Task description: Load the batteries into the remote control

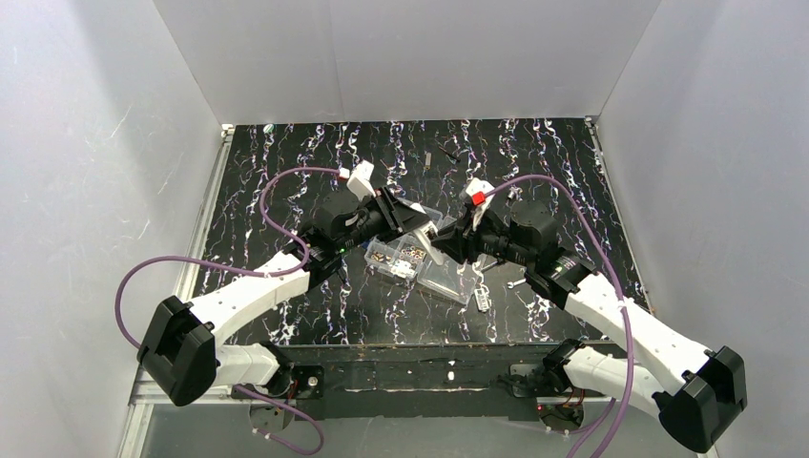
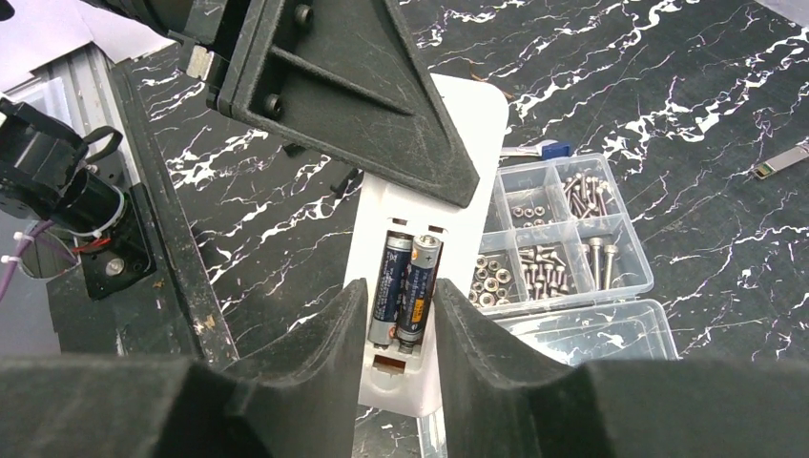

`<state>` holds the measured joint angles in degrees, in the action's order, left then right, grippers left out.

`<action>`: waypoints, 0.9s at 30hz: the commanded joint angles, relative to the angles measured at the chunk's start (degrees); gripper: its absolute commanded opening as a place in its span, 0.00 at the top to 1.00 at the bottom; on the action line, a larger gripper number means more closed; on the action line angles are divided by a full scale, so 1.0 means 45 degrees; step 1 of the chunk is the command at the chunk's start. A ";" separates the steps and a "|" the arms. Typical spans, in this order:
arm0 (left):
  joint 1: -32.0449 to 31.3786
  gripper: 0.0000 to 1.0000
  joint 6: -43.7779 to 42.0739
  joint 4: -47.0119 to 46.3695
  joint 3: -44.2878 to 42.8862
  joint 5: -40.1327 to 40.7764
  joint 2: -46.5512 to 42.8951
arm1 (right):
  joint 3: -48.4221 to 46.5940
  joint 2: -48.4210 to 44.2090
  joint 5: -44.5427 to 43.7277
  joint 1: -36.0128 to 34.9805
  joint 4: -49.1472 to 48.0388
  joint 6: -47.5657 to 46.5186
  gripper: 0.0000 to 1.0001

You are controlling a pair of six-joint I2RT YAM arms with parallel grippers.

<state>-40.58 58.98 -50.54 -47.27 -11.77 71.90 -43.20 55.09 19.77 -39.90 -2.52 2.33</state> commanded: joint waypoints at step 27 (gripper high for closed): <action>-0.0044 1.00 0.0599 -0.0520 -0.0373 -0.2216 -0.0534 | -0.2077 -0.1736 0.2862 0.1259 0.3080 -0.5749 0.38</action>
<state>-40.62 59.68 -49.28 -47.24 -16.95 71.90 -46.50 46.30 18.20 -38.09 4.99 -12.82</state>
